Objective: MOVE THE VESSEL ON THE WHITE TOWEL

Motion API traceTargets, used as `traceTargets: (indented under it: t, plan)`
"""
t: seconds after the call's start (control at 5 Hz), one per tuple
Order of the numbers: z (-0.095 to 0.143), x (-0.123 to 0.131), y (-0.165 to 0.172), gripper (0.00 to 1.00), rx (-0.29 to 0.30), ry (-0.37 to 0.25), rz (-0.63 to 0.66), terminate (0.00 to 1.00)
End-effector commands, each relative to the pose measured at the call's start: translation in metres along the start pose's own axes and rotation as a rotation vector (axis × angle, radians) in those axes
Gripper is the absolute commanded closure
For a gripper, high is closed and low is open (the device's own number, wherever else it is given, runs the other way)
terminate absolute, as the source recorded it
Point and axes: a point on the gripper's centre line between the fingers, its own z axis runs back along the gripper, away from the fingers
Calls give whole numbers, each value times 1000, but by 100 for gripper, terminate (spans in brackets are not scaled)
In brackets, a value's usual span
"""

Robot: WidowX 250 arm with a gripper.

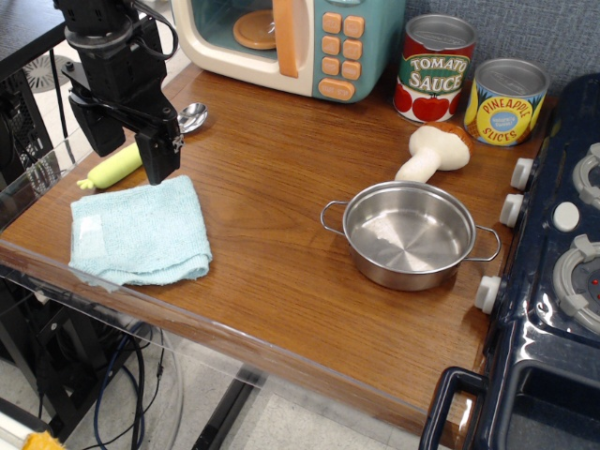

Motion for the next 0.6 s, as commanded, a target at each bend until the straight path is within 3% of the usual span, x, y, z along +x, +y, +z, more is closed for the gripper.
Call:
traceTargets:
  t: [0.0, 0.4]
  plan:
    - [0, 0, 0, 0, 0, 0, 0, 0]
    - [2, 47, -41, 0, -136, -14, -116, 0]
